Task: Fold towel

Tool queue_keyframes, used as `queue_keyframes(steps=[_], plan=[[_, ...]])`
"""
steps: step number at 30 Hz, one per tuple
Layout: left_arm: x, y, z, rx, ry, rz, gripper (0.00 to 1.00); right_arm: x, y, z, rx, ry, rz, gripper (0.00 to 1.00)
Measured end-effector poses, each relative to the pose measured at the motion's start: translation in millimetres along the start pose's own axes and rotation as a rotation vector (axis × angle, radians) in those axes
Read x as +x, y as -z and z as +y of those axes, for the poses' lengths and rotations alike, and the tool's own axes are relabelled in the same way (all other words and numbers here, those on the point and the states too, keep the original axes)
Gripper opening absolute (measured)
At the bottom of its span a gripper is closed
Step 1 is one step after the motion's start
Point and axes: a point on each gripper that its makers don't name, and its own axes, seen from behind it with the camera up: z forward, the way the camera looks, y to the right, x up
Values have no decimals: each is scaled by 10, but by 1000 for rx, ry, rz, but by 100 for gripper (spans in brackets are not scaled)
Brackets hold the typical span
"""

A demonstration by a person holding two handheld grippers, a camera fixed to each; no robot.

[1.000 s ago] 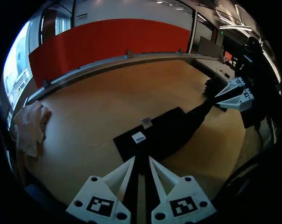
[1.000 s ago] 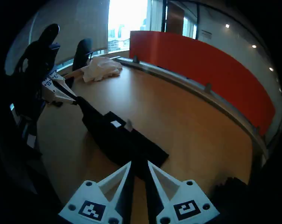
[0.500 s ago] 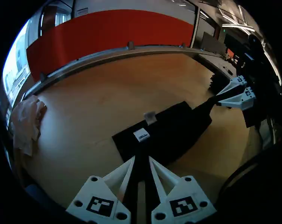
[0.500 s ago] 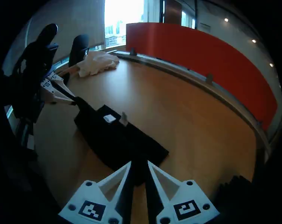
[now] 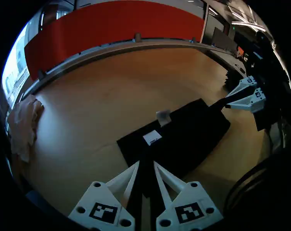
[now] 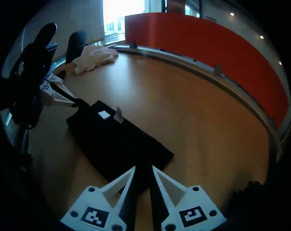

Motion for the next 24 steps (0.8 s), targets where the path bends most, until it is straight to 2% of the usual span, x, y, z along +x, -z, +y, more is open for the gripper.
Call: queue_keyframes(steps=[8, 14, 21, 24], plan=[[-12, -147, -32, 1, 5, -9, 10, -70, -104, 63, -4, -10, -17, 16], [-32, -299, -106, 18, 10, -15, 12, -101, -217, 126, -19, -21, -30, 18], [-36, -407, -169, 40, -7, -20, 16, -107, -328, 203, -37, -32, -36, 21], [-50, -445, -207, 52, -14, -24, 37, -125, -356, 253, -53, -32, -42, 27]])
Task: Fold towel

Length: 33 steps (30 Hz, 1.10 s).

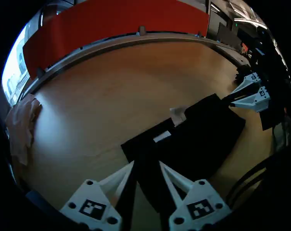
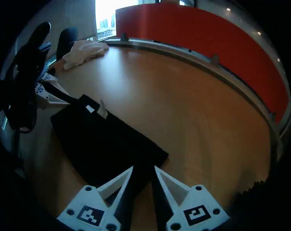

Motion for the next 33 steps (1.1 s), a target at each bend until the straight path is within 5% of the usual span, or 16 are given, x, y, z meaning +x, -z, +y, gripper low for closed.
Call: queue_keyframes(steps=[3, 9, 13, 27, 33], plan=[[-26, -37, -51, 17, -8, -8, 47, -10, -26, 44, -16, -3, -2, 36], [-60, -79, -120, 43, -14, -18, 48, -38, -55, 116, -40, -12, -8, 58], [-45, -90, -184, 67, -25, -15, 67, -38, -56, 149, -51, -13, -8, 62], [78, -36, -458, 148, -28, 2, 89, 72, -45, 341, -109, -32, 13, 70], [49, 6, -524, 155, 11, -2, 97, 92, 7, 398, -127, -34, 23, 91]])
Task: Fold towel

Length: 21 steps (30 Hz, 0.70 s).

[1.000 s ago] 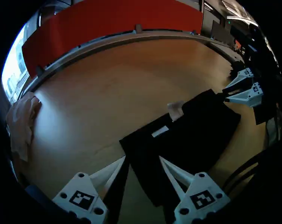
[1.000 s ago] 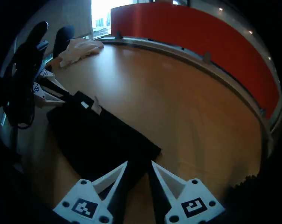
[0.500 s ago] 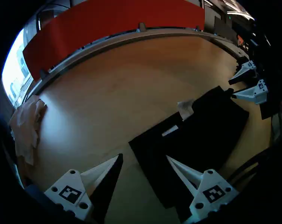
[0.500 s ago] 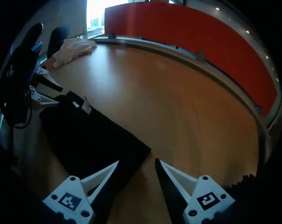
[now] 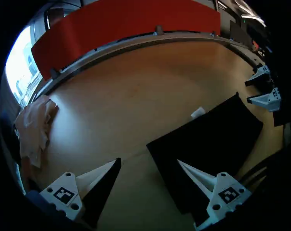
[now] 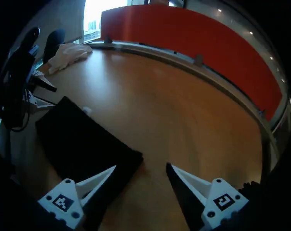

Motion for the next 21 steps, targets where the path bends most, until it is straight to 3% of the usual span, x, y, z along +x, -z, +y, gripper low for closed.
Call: queue_keyframes(steps=[6, 21], plan=[[-48, 84, 8, -11, 45, 3, 97, -27, 76, -23, 0, -14, 8, 91], [-278, 350, 101, -10, 90, 1, 97, -196, 395, -246, 13, -30, 35, 91]])
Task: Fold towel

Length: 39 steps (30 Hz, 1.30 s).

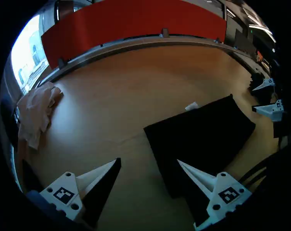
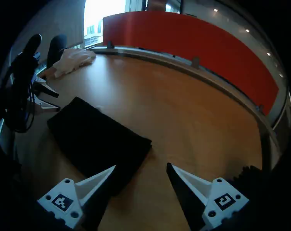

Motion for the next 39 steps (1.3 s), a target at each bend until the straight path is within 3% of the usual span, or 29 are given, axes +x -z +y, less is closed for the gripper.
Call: queue_keyframes(steps=[15, 26, 39], plan=[[-266, 269, 63, 11, 57, 4, 97, -157, 269, -121, 4, -20, 16, 91], [-417, 519, -40, 53, 116, 21, 97, -127, 263, -175, 46, 22, 23, 91], [-834, 941, -189, 129, 213, 21, 96, -78, 193, -339, 124, 113, 15, 91]])
